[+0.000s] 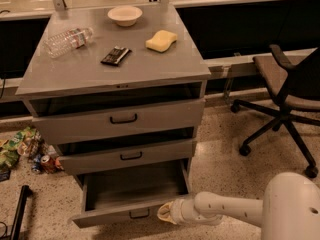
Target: Close bottom drawer
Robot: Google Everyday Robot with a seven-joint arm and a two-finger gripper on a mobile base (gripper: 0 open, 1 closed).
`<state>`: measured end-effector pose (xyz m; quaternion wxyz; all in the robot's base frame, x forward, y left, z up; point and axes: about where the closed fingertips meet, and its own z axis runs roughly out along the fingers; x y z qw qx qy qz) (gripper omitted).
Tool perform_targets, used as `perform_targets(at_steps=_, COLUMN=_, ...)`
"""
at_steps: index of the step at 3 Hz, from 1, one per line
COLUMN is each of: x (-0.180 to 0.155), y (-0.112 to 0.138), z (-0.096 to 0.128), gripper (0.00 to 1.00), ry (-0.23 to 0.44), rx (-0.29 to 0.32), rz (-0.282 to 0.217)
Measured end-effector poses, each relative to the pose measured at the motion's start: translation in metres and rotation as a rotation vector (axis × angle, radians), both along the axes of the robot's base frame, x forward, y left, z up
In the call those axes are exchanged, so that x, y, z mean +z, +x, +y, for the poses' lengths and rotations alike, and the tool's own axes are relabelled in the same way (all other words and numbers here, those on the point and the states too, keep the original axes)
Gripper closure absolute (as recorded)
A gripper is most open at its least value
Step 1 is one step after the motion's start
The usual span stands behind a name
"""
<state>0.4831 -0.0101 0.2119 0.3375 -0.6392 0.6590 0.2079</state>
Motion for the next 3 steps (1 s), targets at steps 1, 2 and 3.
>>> perform_targets(at_steps=1, x=-0.019, y=0.007, z=0.005, gripper=1.0, ry=-0.072, rx=-0.007, rz=-0.071)
perform_targets(at_steps=2, x=-0.028, y=0.012, z=0.007, gripper=1.0, ry=-0.102, rx=-0.008, rz=-0.123)
perform_targets(at_steps=3, x=-0.035, y=0.015, z=0.009, gripper=1.0, ry=-0.108, rx=-0.003, rz=-0.154)
